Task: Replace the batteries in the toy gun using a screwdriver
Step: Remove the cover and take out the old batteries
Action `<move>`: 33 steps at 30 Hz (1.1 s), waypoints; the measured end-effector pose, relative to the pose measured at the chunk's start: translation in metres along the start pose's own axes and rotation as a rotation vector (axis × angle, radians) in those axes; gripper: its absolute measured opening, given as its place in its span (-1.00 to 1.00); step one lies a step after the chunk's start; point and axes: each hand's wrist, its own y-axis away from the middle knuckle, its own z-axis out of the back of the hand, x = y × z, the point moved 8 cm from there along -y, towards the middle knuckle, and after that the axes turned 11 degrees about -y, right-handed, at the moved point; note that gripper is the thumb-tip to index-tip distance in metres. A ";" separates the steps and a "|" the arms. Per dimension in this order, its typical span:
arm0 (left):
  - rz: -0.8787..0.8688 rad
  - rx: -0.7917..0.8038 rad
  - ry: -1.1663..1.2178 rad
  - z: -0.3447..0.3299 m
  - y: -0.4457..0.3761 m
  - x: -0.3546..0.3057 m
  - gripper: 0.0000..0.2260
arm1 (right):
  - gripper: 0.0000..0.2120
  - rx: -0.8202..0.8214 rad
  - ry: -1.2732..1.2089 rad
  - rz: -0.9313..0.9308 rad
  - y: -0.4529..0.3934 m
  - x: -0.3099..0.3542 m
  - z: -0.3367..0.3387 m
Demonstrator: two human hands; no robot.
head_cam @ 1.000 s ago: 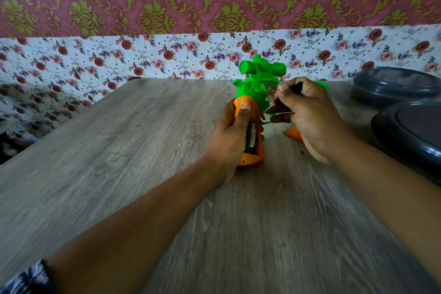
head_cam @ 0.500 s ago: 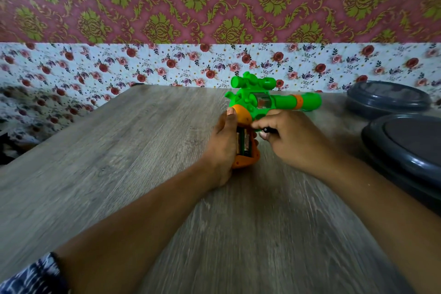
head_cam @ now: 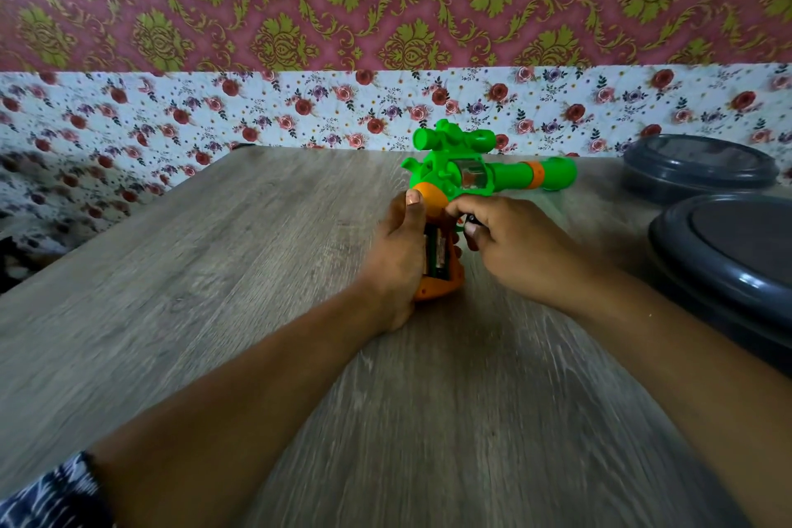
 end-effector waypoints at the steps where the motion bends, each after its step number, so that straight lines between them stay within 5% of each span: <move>1: 0.002 -0.004 0.001 0.000 0.000 0.000 -0.76 | -0.68 -0.001 -0.002 0.002 0.000 -0.001 0.000; 18: -0.034 0.000 -0.048 0.001 0.002 -0.003 -0.74 | -0.87 0.029 -0.066 0.062 -0.003 -0.002 0.005; 23: -0.027 -0.012 -0.044 0.000 0.002 -0.003 -0.73 | -0.91 -0.180 -0.120 0.125 0.000 0.007 0.010; 33: -0.017 -0.028 -0.025 0.000 0.004 -0.005 -0.74 | -0.88 -0.207 -0.407 -0.122 -0.004 -0.020 -0.001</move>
